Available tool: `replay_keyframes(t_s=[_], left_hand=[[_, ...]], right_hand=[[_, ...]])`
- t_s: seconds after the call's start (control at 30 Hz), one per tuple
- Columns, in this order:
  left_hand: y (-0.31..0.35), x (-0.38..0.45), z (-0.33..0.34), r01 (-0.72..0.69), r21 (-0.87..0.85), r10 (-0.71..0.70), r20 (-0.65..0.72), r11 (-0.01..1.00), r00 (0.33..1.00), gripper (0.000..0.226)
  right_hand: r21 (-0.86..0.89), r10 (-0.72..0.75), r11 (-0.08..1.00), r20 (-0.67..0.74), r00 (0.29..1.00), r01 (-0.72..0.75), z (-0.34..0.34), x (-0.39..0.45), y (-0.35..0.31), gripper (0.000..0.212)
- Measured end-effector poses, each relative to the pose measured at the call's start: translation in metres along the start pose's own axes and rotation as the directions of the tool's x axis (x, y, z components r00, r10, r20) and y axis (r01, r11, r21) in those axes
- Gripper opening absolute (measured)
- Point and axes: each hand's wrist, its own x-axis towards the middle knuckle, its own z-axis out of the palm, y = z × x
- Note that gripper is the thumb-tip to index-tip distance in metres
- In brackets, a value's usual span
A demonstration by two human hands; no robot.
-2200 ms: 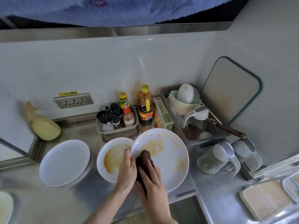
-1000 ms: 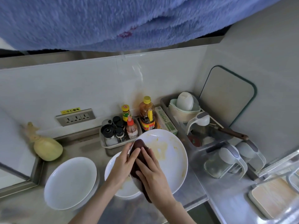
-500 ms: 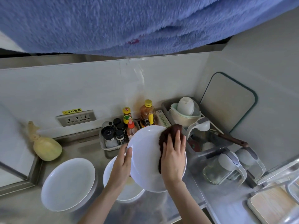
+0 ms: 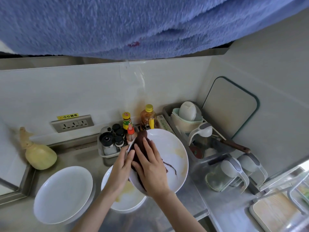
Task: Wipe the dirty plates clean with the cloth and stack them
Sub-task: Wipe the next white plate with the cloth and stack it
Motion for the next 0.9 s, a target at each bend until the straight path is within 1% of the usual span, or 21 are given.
replay_keyframes(t_s=[0.07,0.13,0.2,0.27,0.33,0.4,0.47,0.53,0.57,0.63,0.67,0.73,0.77,0.8,0.83,0.87,0.9], left_hand=[[0.001,0.003,-0.007,-0.013,0.029,0.014,-0.017,0.999,1.000,0.029],[-0.001,0.004,-0.014,-0.012,0.035,0.013,-0.028,0.999,1.000,0.027],[-0.004,0.005,-0.020,0.000,0.041,0.001,-0.045,0.999,0.999,0.026],[-0.004,0.004,-0.022,0.007,0.058,-0.002,-0.088,0.998,0.996,0.024],[-0.004,0.004,-0.021,0.019,0.063,-0.009,-0.149,0.998,0.989,0.023],[-0.003,0.003,-0.018,0.033,0.048,-0.022,-0.216,0.998,0.976,0.023],[-0.001,0.002,-0.017,0.034,0.040,-0.022,-0.268,0.999,0.963,0.028],[0.003,-0.001,-0.014,0.036,0.035,-0.023,-0.321,0.999,0.947,0.032],[0.003,-0.002,-0.012,0.039,0.029,-0.026,-0.345,0.999,0.938,0.032],[0.004,-0.005,-0.003,0.058,-0.015,-0.059,-0.388,0.998,0.920,0.028],[0.003,-0.008,0.003,0.076,-0.044,-0.088,-0.408,0.996,0.909,0.024],[-0.007,-0.014,0.012,0.136,-0.086,-0.160,-0.420,0.987,0.893,0.015],[-0.012,-0.019,0.015,0.175,-0.126,-0.211,-0.396,0.977,0.893,0.013],[-0.019,-0.020,0.014,0.217,-0.163,-0.262,-0.351,0.963,0.899,0.015],[-0.024,-0.020,0.010,0.258,-0.171,-0.299,-0.295,0.951,0.908,0.020],[-0.027,-0.014,0.004,0.290,-0.142,-0.318,-0.246,0.946,0.916,0.028],[-0.028,-0.007,-0.004,0.282,-0.088,-0.295,-0.204,0.955,0.934,0.038]], right_hand=[[-0.082,-0.042,0.996,0.023,0.999,0.044,-0.002,0.013,0.005,0.047],[-0.186,-0.022,0.982,0.033,0.999,0.028,-0.005,0.028,0.010,0.048],[-0.275,0.093,0.957,-0.006,0.996,-0.091,-0.010,0.041,0.012,0.050],[-0.337,0.215,0.915,-0.060,0.975,-0.222,-0.015,0.049,0.010,0.055],[-0.374,0.317,0.866,-0.107,0.942,-0.333,-0.018,0.052,0.008,0.062],[-0.366,0.431,0.814,-0.139,0.892,-0.451,-0.019,0.052,0.010,0.068],[-0.316,0.535,0.768,-0.159,0.830,-0.557,-0.021,0.048,0.016,0.072],[-0.190,0.631,0.742,-0.125,0.766,-0.643,-0.027,0.040,0.019,0.075],[-0.088,0.691,0.713,-0.076,0.718,-0.696,-0.029,0.036,0.019,0.075],[0.136,0.798,0.596,0.015,0.603,-0.792,-0.031,0.028,0.012,0.072],[0.236,0.831,0.537,0.016,0.556,-0.810,-0.031,0.024,0.009,0.069],[0.423,0.872,0.451,-0.023,0.489,-0.786,-0.030,0.019,0.007,0.062],[0.484,0.878,0.432,-0.032,0.478,-0.761,-0.030,0.016,0.010,0.058],[0.509,0.873,0.436,-0.039,0.486,-0.742,-0.031,0.013,0.014,0.055],[0.503,0.861,0.457,-0.044,0.507,-0.733,-0.033,0.010,0.020,0.054],[0.475,0.841,0.494,-0.048,0.540,-0.728,-0.035,0.008,0.026,0.053],[0.425,0.807,0.549,-0.046,0.589,-0.720,-0.039,0.006,0.033,0.053]])
